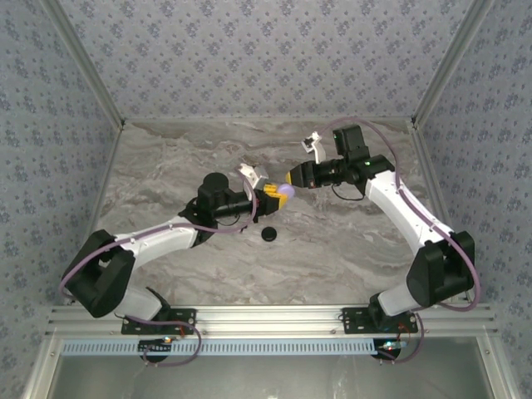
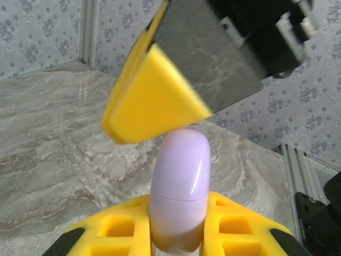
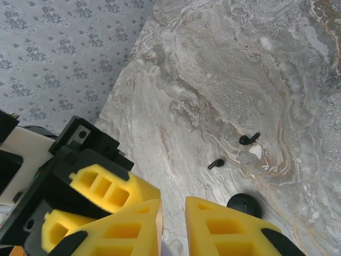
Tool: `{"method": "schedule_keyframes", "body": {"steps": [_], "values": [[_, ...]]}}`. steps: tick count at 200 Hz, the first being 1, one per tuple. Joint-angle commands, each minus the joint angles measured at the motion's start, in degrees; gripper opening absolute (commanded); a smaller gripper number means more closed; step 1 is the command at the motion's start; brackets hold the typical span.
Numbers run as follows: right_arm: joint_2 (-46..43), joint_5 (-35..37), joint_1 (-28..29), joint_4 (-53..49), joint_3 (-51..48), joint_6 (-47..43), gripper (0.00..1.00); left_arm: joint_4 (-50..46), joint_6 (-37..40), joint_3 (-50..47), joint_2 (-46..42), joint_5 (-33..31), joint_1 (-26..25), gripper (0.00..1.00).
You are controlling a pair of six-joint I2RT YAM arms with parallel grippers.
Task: Insert wireless bluetooth earbuds into charging case
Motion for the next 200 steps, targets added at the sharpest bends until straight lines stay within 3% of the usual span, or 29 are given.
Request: {"method": "schedule_keyframes", "body": {"steps": [1, 41, 66, 132, 200], "values": [[-1.46, 4.57, 0.47, -2.59, -0.28, -1.18, 0.20, -0.92, -1.51, 2.37, 0.71, -3.72, 0.30, 0.19], [-3.56, 22.78, 0.24, -5.67, -0.10, 0.00, 0.23, -6.70, -6.60, 5.87, 3.44, -9.93, 1.91, 0.19], [-5.46, 27.88, -0.50, -5.70, -1.40, 0.24, 0.23, -12.80, -12.01, 10.05, 7.54, -12.11, 4.70, 0.19], [-8.26, 30.06, -1.42, -8.03, -5.47, 0.58, 0.24, -42.40, -14.87, 34.63, 25.46, -11.80, 8.46, 0.19], [-8.97, 29.47, -1.53, -8.51, -7.02, 1.33, 0.25, -53.72, -15.42, 55.77, 43.66, -8.35, 10.53, 0.19]]}}
